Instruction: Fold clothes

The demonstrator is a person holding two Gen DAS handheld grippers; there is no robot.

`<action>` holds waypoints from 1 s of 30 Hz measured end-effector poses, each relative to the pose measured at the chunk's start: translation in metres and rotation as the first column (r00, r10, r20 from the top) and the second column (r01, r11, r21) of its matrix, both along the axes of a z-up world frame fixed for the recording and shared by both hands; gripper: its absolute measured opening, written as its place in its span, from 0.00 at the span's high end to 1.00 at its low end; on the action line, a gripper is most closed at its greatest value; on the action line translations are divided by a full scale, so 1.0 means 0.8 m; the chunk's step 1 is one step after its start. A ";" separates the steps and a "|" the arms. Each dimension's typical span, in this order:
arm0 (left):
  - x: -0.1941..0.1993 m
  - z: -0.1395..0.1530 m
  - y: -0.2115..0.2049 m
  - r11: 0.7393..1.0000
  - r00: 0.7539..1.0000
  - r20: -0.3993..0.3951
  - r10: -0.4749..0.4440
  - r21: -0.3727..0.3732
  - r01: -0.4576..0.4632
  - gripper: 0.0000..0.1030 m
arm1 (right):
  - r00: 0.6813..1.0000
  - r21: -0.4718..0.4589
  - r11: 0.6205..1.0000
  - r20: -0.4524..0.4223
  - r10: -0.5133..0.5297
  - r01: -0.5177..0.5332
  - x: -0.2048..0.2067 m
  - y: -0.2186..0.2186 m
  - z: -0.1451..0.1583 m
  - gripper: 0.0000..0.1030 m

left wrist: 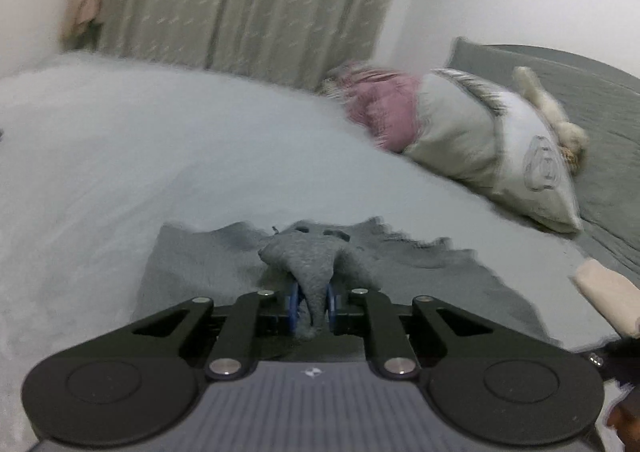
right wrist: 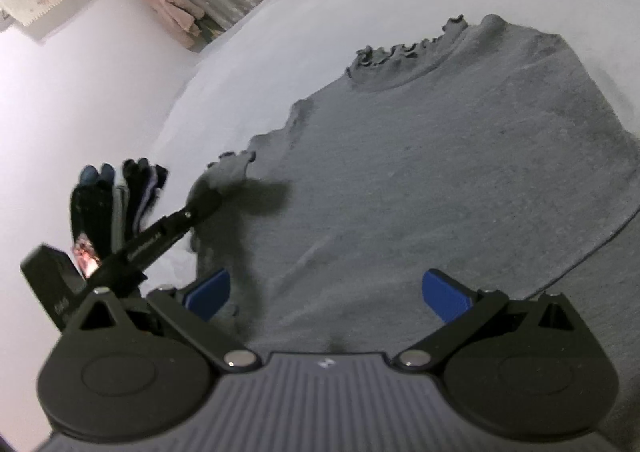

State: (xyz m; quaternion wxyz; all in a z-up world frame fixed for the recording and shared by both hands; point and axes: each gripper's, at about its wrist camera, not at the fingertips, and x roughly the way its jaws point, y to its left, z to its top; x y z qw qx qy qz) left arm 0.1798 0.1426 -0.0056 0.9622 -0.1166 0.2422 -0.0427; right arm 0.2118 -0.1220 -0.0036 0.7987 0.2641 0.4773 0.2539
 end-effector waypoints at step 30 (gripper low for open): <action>-0.071 -0.056 -0.113 0.778 0.876 -0.101 -0.472 0.419 0.467 0.40 | 0.970 0.276 0.957 -0.244 -0.016 0.086 0.013 0.004 -0.047 0.80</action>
